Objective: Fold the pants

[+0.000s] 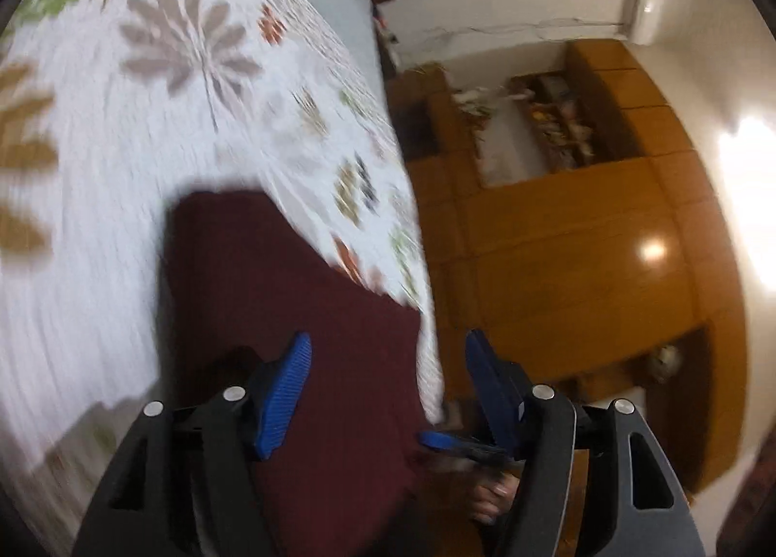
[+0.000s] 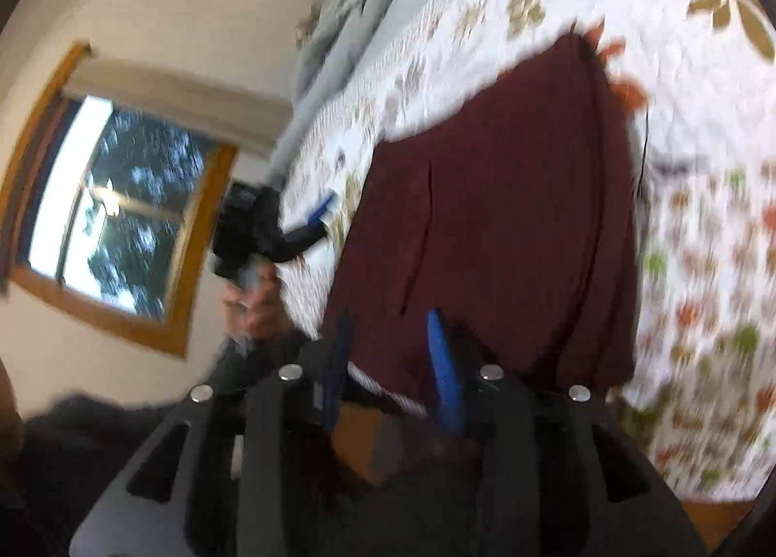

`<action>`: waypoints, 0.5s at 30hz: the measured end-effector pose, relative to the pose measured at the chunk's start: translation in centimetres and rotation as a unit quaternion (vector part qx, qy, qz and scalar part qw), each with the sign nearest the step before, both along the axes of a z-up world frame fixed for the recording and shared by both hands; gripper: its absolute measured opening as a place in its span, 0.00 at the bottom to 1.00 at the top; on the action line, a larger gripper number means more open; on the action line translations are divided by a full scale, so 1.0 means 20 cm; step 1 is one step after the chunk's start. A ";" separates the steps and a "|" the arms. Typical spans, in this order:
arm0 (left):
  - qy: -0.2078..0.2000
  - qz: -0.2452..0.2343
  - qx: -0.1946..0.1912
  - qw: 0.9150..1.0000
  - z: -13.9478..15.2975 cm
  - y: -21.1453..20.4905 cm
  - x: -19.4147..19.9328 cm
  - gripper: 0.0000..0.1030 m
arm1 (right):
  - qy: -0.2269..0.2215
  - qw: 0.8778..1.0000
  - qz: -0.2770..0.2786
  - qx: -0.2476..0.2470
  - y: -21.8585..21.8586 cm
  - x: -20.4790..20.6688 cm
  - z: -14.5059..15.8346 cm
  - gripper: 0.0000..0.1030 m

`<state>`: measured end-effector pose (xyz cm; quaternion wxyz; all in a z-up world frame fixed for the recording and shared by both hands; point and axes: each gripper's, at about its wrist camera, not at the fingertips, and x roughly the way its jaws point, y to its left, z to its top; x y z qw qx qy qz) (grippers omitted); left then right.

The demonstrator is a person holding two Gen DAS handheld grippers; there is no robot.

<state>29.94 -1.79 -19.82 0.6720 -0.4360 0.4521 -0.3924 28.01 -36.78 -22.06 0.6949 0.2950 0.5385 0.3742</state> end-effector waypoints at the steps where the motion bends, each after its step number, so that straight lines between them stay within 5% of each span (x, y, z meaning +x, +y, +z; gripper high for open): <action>1: 0.007 -0.019 0.012 1.000 -0.03 -0.04 -0.07 0.65 | 0.012 1.000 0.002 -0.021 -0.01 -0.02 -0.06 0.16; 2: 0.015 -0.029 0.030 0.999 -0.07 -0.08 -0.11 0.64 | 0.027 0.999 -0.004 -0.028 -0.02 -0.02 -0.12 0.00; 5: 0.014 -0.020 0.037 0.999 -0.16 -0.09 -0.20 0.64 | 0.042 0.999 -0.019 -0.029 -0.08 -0.03 -0.16 0.00; 7: 0.018 -0.010 0.030 0.999 -0.14 -0.08 -0.18 0.64 | 0.030 0.999 -0.012 -0.039 -0.06 -0.04 -0.11 0.09; 9: 0.004 0.001 0.022 1.000 -0.06 -0.05 -0.17 0.65 | 0.014 0.999 -0.025 -0.028 -0.08 -0.01 -0.01 0.54; 12: -0.022 0.007 0.035 0.999 0.05 0.01 -0.17 0.77 | 0.009 0.997 -0.067 -0.031 -0.18 0.03 0.07 0.93; 15: -0.019 0.012 0.077 0.997 0.06 0.10 -0.14 0.80 | 0.054 0.993 -0.099 -0.023 -0.29 0.12 0.04 0.93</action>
